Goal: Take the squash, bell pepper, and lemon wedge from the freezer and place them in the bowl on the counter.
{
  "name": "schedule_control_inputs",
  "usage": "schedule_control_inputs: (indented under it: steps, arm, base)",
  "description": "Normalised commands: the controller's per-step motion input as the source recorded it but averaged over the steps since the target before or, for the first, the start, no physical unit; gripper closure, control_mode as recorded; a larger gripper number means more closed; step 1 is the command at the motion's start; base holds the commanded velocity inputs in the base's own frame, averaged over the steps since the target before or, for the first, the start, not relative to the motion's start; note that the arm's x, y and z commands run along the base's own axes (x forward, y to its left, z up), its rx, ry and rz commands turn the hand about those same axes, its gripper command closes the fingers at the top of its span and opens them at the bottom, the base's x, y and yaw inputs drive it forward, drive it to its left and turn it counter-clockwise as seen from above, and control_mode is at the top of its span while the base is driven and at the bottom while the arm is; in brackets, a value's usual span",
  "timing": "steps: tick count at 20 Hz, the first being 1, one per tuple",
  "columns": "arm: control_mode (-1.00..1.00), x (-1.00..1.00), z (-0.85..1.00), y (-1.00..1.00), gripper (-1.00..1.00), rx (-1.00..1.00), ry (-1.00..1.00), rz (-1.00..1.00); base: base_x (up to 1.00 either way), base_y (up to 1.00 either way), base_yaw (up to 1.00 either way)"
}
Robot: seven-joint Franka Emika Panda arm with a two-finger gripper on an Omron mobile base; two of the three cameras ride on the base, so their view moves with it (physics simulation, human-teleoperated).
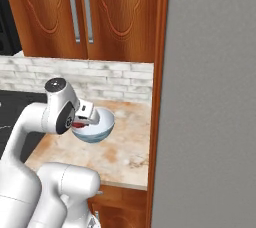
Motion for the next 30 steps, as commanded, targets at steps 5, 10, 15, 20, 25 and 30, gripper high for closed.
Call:
schedule_control_inputs:
  steps: [5,10,15,20,25,30]
  arm:
    - [-1.0,0.51,-0.14,0.06,1.0,0.0,0.1,0.0]
    - [-1.0,0.43,-0.1,0.0,1.0,0.0,0.12,0.0]
    - [-1.0,0.44,-0.15,0.0,1.0,0.0,0.13,0.0]
    - [-1.0,0.22,-0.35,0.02,1.0,0.0,0.04,0.0]
    - [-1.0,0.04,-0.39,0.0,1.0,0.0,0.01,0.0]
    - [-1.0,0.0,-0.27,0.0,1.0,0.0,0.02,0.0]
  base:
    - [0.0,0.0,0.0]
    - [0.0,0.0,0.0]
    - [0.0,0.0,0.0]
    - [0.0,0.0,0.0]
    - [0.0,0.0,0.0]
    - [0.0,0.0,0.0]
